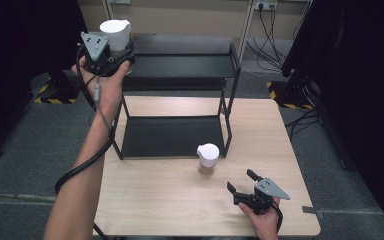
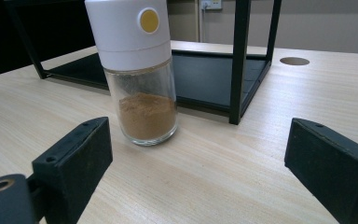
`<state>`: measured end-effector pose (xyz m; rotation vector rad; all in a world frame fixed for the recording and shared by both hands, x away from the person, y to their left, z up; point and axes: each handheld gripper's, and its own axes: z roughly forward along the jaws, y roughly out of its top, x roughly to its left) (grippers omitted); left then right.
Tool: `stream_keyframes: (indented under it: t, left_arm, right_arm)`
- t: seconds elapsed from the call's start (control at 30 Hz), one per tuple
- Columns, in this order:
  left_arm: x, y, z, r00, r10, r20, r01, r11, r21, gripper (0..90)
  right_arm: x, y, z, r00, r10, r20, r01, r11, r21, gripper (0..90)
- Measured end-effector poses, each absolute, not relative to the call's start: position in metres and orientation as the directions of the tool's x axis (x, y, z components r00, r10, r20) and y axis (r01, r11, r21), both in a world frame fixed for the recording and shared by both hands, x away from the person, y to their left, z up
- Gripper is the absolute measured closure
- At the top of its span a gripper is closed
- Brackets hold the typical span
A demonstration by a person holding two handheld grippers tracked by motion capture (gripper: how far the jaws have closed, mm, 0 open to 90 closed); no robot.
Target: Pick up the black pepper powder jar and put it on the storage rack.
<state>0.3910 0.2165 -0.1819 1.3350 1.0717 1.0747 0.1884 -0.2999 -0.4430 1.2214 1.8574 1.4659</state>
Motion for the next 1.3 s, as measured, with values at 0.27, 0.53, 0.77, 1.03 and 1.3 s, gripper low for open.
stream_keyframes:
  t: [0.27, 0.53, 0.77, 1.03, 1.3]
  left_arm:
    - [0.403, 0.212, -0.178, 0.188, 0.981, 0.040, 0.037, -0.048, 0.998, 30.4]
    - [0.414, 0.209, -0.182, 0.169, 0.984, 0.046, 0.069, -0.058, 0.996, 30.4]
    - [0.416, 0.208, -0.186, 0.172, 0.984, 0.049, 0.062, -0.060, 0.996, 30.4]
    - [0.421, 0.208, -0.192, 0.170, 0.985, 0.037, 0.067, -0.049, 0.996, 30.4]
    - [0.424, 0.211, -0.197, 0.173, 0.985, 0.027, 0.068, -0.039, 0.997, 30.4]
  right_arm:
    - [0.189, -0.300, -0.443, -0.493, 0.856, 0.152, 0.349, 0.034, 0.937, 7.7]
    - [0.189, -0.300, -0.443, -0.495, 0.856, 0.151, 0.348, 0.036, 0.937, 7.7]
    - [0.189, -0.300, -0.443, -0.497, 0.854, 0.152, 0.350, 0.037, 0.936, 7.7]
    - [0.189, -0.300, -0.443, -0.500, 0.853, 0.147, 0.347, 0.042, 0.937, 7.7]
    - [0.189, -0.300, -0.443, -0.502, 0.852, 0.147, 0.347, 0.043, 0.937, 7.7]
